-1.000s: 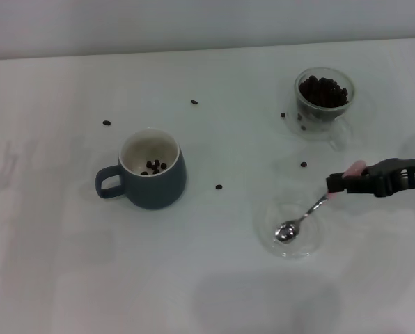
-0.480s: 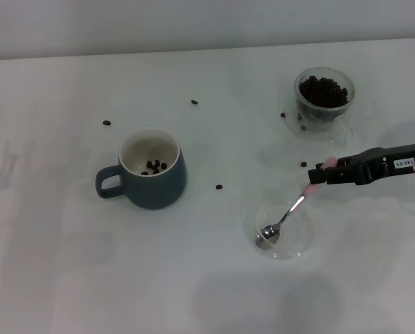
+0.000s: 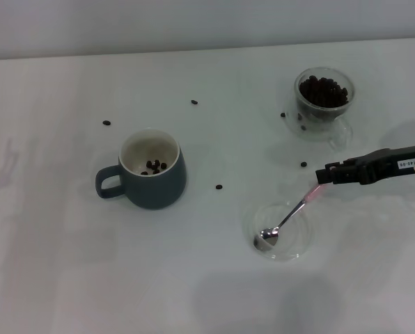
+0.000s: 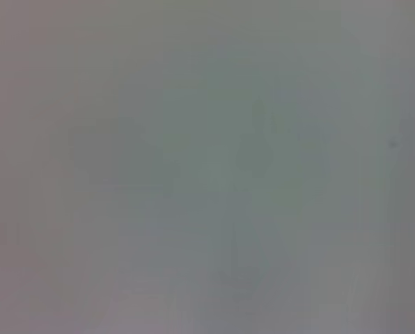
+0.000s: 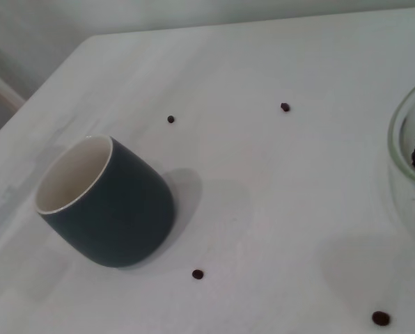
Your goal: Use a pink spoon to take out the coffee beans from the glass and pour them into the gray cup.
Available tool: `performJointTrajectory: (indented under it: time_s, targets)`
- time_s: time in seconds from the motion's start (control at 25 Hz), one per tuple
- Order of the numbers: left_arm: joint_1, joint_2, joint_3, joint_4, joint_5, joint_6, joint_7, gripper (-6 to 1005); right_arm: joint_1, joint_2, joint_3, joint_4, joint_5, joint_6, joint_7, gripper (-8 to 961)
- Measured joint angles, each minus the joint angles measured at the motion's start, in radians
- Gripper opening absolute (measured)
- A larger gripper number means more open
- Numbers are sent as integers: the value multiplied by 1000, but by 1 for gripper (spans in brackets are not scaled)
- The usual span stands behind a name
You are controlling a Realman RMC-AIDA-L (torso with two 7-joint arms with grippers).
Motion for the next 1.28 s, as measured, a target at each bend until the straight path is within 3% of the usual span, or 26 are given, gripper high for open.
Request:
performJointTrajectory:
  time_s: [0.28,0.4,0.44,0.56,0.68,0.76,0.88,0.96,1.04,1.24,1.28]
  targets:
    - [-4,0,0,1,3,7,0,851,-12,-9,44,-5,0,-28,3,434]
    - [-4,-1,0,2,2,8,0,851,-42,-25,146,-29,1,-18,-13,449]
    - [-4,-1,0,2,2,8,0,851,-42,-25,146,-29,1,-18,-13,454]
    - [-3,-1,0,2,1,12,0,851,-73,-24,287,-51,16,-1,-68,468]
    - [0,-2,0,2,0,22,0,851,-100,-6,465,-54,48,21,-185,483]
    - [1,-2,0,2,0,23,0,851,-116,23,573,-51,89,10,-277,493]
    - [-1,-2,0,1,-1,24,0,851,-131,99,722,-38,207,-67,-466,508]
    - [-5,-1,0,2,-1,24,-1,851,-134,128,791,35,335,-101,-670,518]
    - [-8,1,-5,1,-1,24,-3,850,-128,128,816,156,457,-111,-862,528]
    - [-9,-1,-29,1,-2,9,-12,850,-107,131,824,359,699,-129,-1289,755]
    - [-8,-1,-32,2,-3,6,-21,850,-102,132,825,386,728,-131,-1348,765]
